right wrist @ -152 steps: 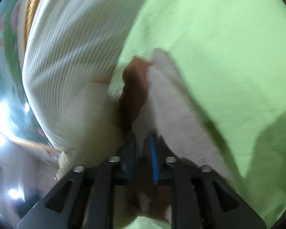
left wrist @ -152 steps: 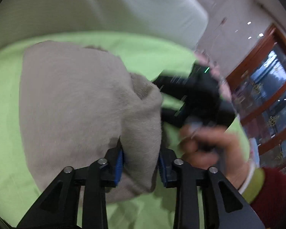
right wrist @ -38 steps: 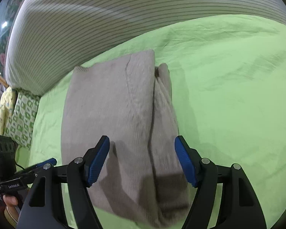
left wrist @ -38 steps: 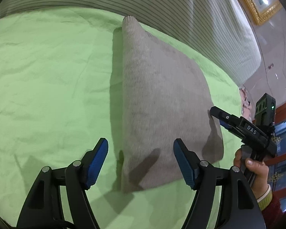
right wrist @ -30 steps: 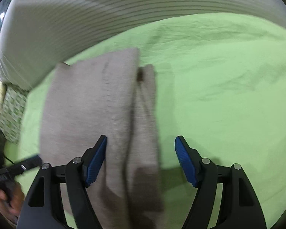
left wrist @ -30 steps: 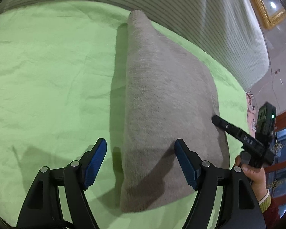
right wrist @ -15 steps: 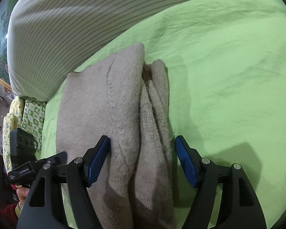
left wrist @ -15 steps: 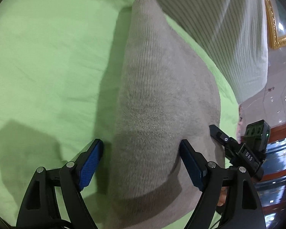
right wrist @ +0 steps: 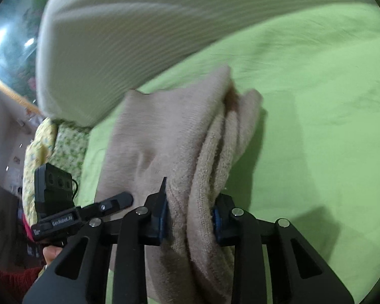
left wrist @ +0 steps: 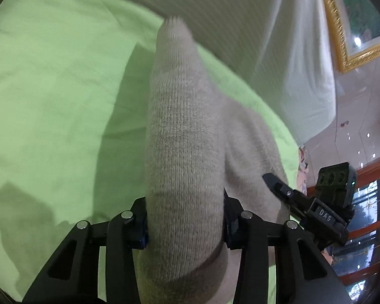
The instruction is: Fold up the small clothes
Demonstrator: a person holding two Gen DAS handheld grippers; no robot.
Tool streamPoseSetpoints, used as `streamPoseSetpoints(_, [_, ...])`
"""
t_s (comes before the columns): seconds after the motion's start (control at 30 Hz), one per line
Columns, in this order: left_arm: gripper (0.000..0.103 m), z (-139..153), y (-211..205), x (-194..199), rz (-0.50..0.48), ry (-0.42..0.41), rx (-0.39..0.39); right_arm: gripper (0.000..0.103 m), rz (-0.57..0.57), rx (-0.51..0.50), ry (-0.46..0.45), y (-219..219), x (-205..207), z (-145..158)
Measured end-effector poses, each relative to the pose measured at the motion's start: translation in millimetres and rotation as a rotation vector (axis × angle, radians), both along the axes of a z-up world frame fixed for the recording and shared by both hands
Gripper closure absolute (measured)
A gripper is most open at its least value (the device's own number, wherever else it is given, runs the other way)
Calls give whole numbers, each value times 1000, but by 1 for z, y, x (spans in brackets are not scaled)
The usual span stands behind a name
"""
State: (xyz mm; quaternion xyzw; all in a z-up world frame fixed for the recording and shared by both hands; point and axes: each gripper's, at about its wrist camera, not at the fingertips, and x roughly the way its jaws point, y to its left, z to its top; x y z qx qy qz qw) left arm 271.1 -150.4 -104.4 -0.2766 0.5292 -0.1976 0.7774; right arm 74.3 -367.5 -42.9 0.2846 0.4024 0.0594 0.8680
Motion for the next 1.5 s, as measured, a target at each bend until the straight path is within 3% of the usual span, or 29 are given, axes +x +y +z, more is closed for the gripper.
streamPoseSetpoints(0.17, [61, 30, 63, -35, 61, -45, 7, 74, 103, 47, -55, 54, 5, 5])
streamPoseSetpoints(0.37, [61, 43, 120, -72, 121, -64, 69, 74, 212, 74, -49, 116, 25, -12])
streamPoseSetpoints(0.53, [61, 24, 159, -93, 152, -18, 92, 74, 266, 53, 0, 146, 33, -36])
streamPoseSetpoints(0.67, [59, -3, 162, -101, 135, 27, 115, 74, 276, 9, 51, 152, 35, -56])
streamPoseSetpoints(0.73, [53, -12, 164, -104, 130, 36, 102, 72, 261, 15, 73, 145, 35, -65])
streamPoseSetpoints(0.83, [44, -18, 172, -107, 139, 48, 99, 61, 236, 8, 91, 139, 33, -71])
streamPoseSetpoints(0.87, [42, -20, 176, -108, 142, 53, 93, 53, 226, 2, 95, 138, 34, -71])
streamPoseSetpoints(0.93, [37, -17, 185, -112, 165, 68, 93, 48, 200, -16, 100, 133, 30, -68])
streamPoseSetpoints(1.3, [36, 16, 218, -155, 221, 43, 153, 47, 53, -85, -10, 129, -17, -17])
streamPoseSetpoints(1.5, [36, 48, 202, -141, 195, -48, 149, 47, 112, -115, -61, 159, -5, 1])
